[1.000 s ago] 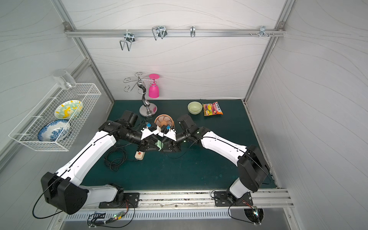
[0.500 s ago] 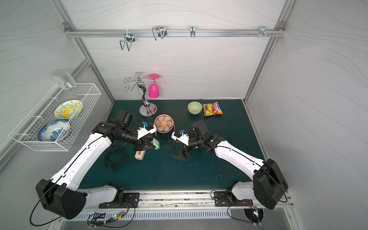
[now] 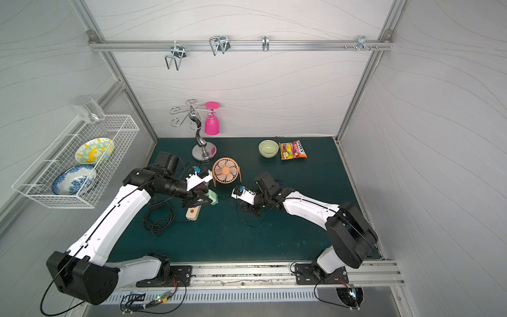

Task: Plug the desk fan into the power strip
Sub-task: Pick up the plug from the center of the board, then insert the plug into the socket, then adjust the power cord at the center of the board.

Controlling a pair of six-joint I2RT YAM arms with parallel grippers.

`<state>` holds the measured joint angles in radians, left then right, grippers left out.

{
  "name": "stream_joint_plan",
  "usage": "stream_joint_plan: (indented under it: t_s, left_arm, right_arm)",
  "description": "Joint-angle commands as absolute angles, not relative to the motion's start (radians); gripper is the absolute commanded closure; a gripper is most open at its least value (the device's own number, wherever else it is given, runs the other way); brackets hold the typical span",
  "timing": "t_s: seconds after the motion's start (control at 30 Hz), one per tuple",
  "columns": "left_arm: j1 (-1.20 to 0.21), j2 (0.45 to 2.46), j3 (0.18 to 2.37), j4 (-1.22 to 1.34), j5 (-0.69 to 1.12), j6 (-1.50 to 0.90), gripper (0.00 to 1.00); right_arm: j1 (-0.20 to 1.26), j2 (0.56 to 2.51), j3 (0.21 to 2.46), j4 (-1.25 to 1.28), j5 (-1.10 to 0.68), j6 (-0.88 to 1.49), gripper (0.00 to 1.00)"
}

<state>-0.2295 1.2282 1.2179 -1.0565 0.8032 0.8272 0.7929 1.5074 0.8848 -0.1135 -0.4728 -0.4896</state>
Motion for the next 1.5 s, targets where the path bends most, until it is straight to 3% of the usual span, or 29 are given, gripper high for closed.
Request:
stream_joint_plan:
  t_s: [0.0,0.53,0.73,0.97,1.03,1.13,1.27,1.47]
  left_arm:
    - [-0.208,1.204,1.275,-1.038,0.821,0.787,1.0]
    - [-0.159,1.236,1.195,-0.758,0.463,0.564,1.0]
    - [-0.119,1.298,1.18,-0.79,0.442,0.647,1.0]
    - [-0.061,1.359,1.143,-0.881,0.522,0.989,1.0]
    - [-0.04,1.394,1.162,-0.941,0.562,1.082,1.0]
    - [-0.017,1.449,1.185,-0.988,0.564,1.204,1.0]
    - [0.004,1.497,1.2,-1.002,0.549,1.316,1.0]
    - [0.025,1.543,1.215,-0.961,0.51,1.402,1.0]
  right_arm:
    - [0.811,1.511,0.904,-0.143,-0.461,-0.511,1.0]
    - [0.979,1.653,1.002,-0.074,-0.435,-0.466,1.0]
    - [1.021,1.705,1.045,-0.072,-0.435,-0.465,1.0]
    - [1.083,1.789,1.124,-0.141,-0.429,-0.512,1.0]
    - [1.09,1.801,1.137,-0.146,-0.429,-0.512,0.92]
    - [1.092,1.784,1.136,-0.153,-0.423,-0.505,0.61]
    - [1.087,1.68,1.107,-0.184,-0.398,-0.519,0.29]
    - [1.05,1.418,1.019,-0.212,-0.335,-0.471,0.1]
